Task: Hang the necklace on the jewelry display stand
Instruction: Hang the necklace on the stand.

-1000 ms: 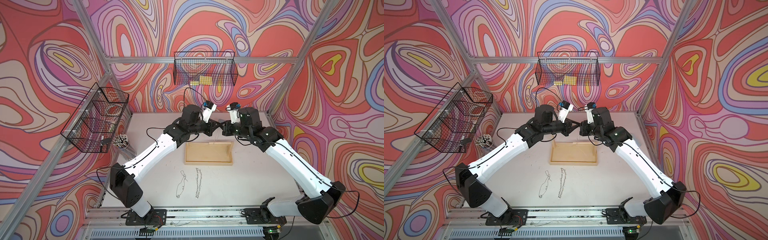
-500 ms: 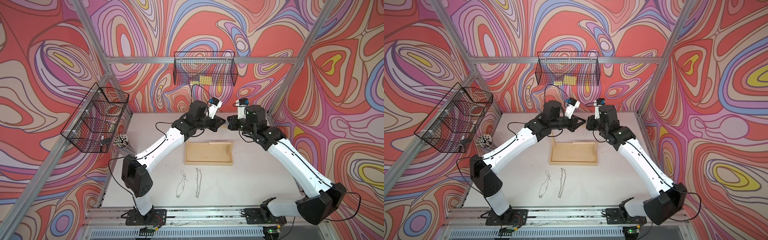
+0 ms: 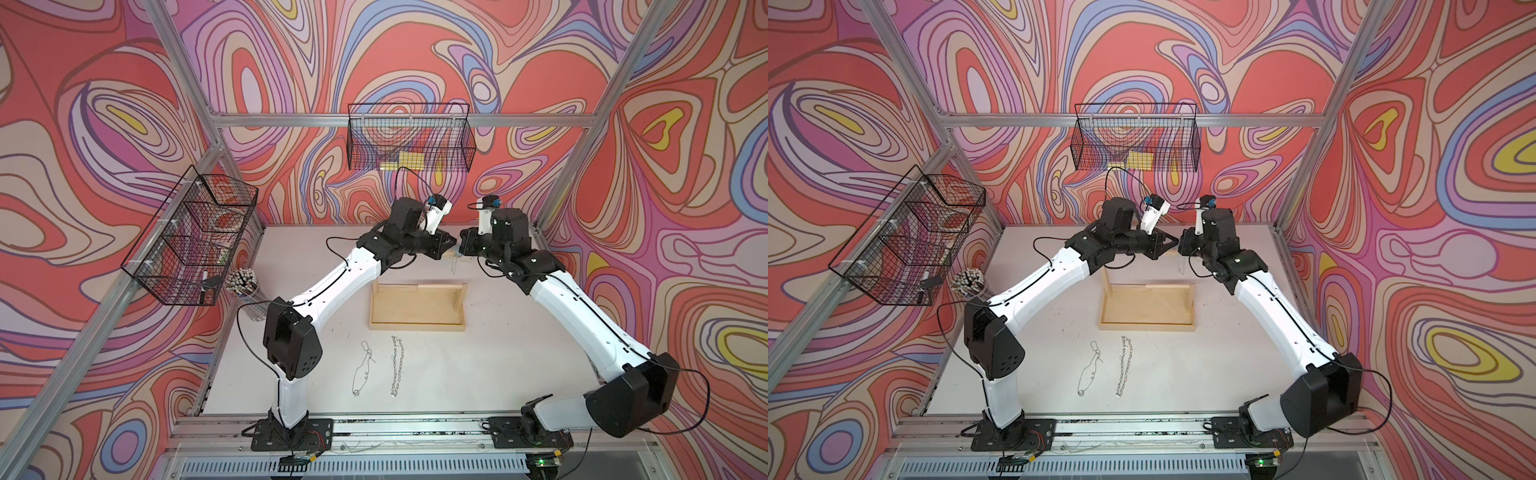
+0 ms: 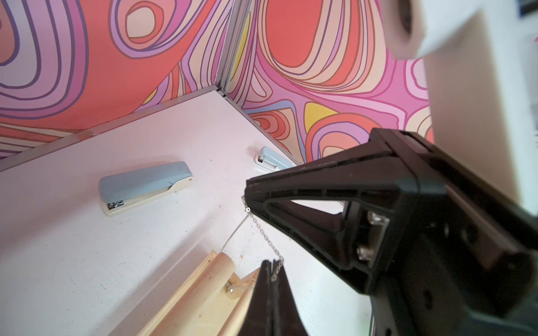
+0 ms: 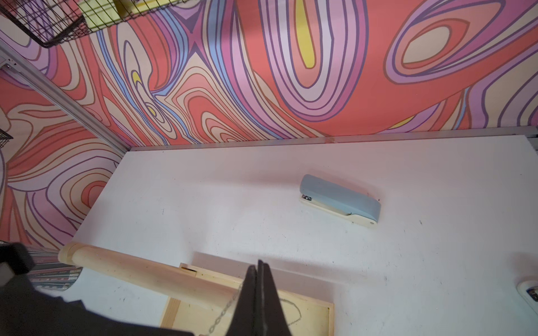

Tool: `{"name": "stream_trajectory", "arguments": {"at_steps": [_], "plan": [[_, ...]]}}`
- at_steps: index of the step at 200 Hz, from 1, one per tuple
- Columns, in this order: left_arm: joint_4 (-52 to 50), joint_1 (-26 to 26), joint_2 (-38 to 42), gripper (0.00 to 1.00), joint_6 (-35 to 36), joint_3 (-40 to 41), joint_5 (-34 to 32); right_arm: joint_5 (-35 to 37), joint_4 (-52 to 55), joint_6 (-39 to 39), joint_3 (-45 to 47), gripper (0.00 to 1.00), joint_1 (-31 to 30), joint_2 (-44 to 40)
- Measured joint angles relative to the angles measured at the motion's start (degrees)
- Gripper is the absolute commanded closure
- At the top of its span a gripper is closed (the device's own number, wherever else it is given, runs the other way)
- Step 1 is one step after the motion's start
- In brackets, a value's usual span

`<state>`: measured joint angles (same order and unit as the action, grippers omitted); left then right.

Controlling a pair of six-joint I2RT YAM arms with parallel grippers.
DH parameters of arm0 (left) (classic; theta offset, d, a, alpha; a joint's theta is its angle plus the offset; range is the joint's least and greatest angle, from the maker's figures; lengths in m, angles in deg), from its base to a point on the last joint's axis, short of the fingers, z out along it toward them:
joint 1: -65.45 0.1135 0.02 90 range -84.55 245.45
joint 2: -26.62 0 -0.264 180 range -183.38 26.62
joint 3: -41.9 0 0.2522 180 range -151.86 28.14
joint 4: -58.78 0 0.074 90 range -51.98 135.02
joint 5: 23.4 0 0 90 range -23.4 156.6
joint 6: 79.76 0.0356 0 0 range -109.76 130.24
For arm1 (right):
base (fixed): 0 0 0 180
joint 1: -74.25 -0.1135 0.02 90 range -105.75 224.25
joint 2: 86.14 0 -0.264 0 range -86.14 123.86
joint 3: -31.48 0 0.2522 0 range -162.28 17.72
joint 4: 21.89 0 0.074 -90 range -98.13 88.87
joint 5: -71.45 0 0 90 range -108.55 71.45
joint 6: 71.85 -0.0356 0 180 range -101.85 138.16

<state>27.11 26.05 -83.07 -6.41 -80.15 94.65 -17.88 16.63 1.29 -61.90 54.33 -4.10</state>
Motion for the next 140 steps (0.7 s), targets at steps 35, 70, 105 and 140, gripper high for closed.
{"name": "stream_trajectory", "arguments": {"at_steps": [35,70,105,140], "plan": [[-0.09,0.02,-0.04,1.0,-0.11,0.02,-0.63,-0.44,-0.5,1.38,-0.2,1.0,0.0,1.44],[1.18,0.5,0.55,1.0,-0.98,2.45,-1.77,-2.73,-1.44,1.84,-2.38,1.0,0.0,2.84],[2.16,1.77,2.93,1.0,-1.75,8.68,-3.8,-7.15,-2.1,1.79,-4.83,1.0,-0.04,5.2],[3.39,3.45,7.34,1.0,-2.47,14.71,-5.68,-9.62,-1.9,2.01,-7.56,1.0,-1.44,8.31]]}}
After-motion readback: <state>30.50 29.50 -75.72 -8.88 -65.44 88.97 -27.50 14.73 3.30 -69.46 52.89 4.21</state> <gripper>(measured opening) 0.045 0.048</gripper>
